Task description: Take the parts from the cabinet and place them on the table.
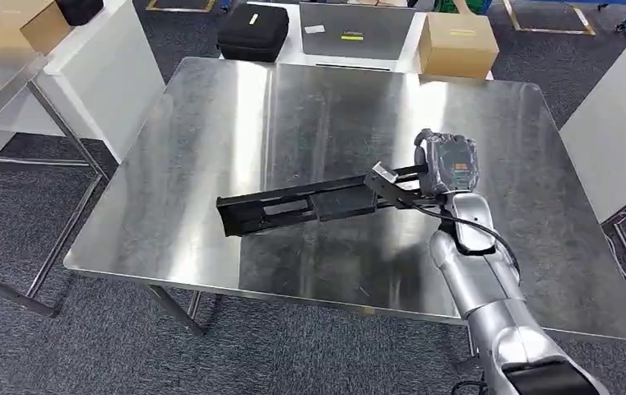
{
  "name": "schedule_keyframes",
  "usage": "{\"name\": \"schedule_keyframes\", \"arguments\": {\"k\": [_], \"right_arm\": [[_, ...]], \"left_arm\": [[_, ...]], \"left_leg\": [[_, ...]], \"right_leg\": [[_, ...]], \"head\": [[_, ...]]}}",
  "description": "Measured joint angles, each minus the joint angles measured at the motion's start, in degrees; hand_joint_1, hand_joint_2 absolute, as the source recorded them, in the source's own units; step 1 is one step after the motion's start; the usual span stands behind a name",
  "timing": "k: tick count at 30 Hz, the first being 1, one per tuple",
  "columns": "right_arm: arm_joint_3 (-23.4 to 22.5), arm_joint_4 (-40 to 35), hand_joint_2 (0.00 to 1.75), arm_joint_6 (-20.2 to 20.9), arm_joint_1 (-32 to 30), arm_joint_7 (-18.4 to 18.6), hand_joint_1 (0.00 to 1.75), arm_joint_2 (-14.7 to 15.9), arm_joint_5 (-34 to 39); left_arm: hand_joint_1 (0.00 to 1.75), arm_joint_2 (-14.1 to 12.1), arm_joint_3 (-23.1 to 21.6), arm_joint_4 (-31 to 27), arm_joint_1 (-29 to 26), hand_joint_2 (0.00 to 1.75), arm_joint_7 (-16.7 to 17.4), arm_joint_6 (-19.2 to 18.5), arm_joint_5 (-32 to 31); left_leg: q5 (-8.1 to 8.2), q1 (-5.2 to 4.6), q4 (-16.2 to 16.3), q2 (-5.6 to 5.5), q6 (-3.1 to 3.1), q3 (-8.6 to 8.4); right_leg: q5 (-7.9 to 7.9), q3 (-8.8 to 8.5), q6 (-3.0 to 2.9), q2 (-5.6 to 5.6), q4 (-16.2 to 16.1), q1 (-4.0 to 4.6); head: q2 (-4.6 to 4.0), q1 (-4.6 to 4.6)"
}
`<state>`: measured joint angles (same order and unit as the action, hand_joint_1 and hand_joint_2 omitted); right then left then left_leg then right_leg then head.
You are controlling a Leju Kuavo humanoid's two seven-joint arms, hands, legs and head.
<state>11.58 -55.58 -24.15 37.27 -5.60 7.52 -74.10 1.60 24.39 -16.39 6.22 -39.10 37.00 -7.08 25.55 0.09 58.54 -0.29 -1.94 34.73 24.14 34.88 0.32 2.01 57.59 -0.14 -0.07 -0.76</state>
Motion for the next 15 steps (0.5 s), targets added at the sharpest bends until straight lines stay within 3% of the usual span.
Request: {"name": "schedule_keyframes", "arguments": {"k": [15], "right_arm": [[-0.28,17.91,1.75,1.86,14.52,-0.57,1.71,0.94,1.62]], "left_arm": [[0.0,0.15,-0.07,-0.42,0.51,1.75,0.0,-0.37,-1.18]], "left_leg": [[-0.09,0.12,0.0,0.05,0.1,0.03]], "right_leg": [[-0.09,0.07,-0.14,-0.01,0.01,0.14]], "head": [[0.0,0.0]]}}
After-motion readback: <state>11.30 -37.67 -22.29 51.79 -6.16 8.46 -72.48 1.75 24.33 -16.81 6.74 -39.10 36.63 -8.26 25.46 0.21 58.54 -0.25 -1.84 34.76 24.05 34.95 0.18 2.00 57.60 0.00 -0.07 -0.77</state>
